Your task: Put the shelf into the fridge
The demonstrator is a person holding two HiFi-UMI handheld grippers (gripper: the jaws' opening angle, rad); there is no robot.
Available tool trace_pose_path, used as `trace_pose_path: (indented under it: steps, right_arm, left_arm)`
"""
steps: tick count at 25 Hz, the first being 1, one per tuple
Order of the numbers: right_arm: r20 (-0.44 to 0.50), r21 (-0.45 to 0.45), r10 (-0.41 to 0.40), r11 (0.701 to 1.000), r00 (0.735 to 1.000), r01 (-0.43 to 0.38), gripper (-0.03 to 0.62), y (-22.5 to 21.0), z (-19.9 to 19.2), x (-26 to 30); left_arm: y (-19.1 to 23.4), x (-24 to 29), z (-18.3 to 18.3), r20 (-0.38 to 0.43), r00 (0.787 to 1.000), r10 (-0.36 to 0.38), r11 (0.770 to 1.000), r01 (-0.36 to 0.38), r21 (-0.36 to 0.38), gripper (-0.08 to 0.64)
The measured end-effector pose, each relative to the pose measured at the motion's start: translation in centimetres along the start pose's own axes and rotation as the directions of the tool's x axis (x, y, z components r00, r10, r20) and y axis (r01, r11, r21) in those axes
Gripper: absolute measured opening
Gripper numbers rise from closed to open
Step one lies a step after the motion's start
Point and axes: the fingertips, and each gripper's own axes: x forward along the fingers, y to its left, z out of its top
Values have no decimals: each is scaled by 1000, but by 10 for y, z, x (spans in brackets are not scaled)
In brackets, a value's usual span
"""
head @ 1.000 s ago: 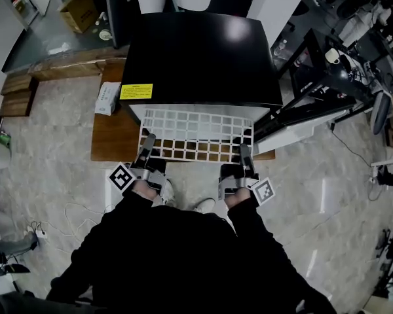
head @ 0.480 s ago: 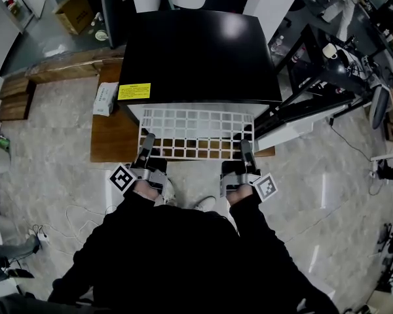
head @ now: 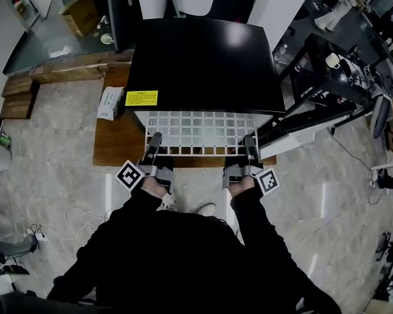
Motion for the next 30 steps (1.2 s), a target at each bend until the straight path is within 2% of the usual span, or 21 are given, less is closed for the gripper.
trace_pose_path:
  steps: [14,18,22,30]
  right_arm:
    - [67,-11,2,1000,998,-1,31,1,4,55]
    - [96,-9,10,1000,995,-9,31,1,2,63]
    - [127,-10,10,1000,992,-9,31,1,4,77]
    - [170,-25,15,1000,985,-10,31,-4,10,106]
  left_arm:
    - [2,50,22,99,995,2,1000,-3,7,32]
    - [3,56,28,156,988,-8,1000,8,0,32]
    - [6,68,34,200,980,4,999,-12,37,32]
    - [8,94,44,269,963,10,999,-23,45,32]
